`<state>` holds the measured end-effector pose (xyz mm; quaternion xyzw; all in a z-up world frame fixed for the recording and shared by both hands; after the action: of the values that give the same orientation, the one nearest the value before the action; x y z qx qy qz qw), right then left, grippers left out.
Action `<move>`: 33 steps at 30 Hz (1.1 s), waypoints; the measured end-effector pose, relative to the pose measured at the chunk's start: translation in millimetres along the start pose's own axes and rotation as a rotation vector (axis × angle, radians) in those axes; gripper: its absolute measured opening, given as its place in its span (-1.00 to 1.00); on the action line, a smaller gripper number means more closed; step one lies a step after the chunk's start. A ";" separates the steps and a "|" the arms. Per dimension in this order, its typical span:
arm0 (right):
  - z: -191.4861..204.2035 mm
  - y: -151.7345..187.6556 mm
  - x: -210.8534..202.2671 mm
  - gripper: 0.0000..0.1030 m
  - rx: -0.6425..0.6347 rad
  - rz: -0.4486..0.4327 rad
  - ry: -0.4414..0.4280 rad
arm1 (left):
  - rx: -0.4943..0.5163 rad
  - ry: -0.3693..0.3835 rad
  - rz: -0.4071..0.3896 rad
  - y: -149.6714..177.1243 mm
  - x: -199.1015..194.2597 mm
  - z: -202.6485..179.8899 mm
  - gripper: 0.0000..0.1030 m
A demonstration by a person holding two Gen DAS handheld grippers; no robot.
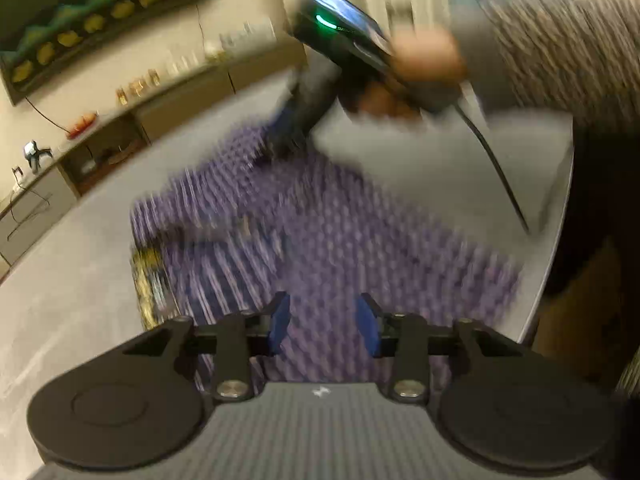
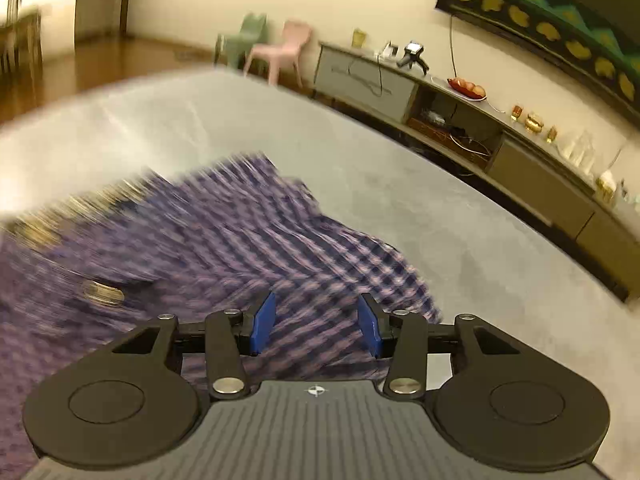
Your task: Fold clothes
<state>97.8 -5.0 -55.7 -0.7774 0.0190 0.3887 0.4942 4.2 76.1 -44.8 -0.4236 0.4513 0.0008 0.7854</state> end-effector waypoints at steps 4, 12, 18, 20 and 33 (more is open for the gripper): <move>-26.1 24.7 7.2 -0.06 0.105 0.039 -0.032 | -0.017 -0.126 0.058 10.0 15.2 36.6 -0.38; 4.9 84.8 -100.7 -0.04 0.117 0.129 -0.079 | -0.193 -0.453 0.056 -14.9 11.5 137.8 -0.52; -51.1 54.6 -92.9 0.26 0.253 -0.029 -0.057 | -0.392 -0.330 0.035 -7.4 0.7 157.4 -0.34; -63.2 41.9 -72.6 0.34 0.227 -0.028 -0.057 | -0.404 -0.280 0.057 3.1 3.0 152.2 -0.06; -86.3 40.2 -8.9 -0.32 0.221 -0.025 -0.144 | -0.318 -0.291 0.082 7.4 39.9 150.0 -0.57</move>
<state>125.5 -96.3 -62.4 -0.6885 0.0163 0.4330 0.5816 131.2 165.6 -43.0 -0.5189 0.3441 0.1652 0.7649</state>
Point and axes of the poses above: each gripper's, at about its wrist camera, not at the fingertips, and x roughly the way its jaws point, z to its left, y to its underside, the point moved 4 cm from there along x, roughly the way its jaws point, and after that the axes turned 5 degrees about -z, right-handed, at the moved point
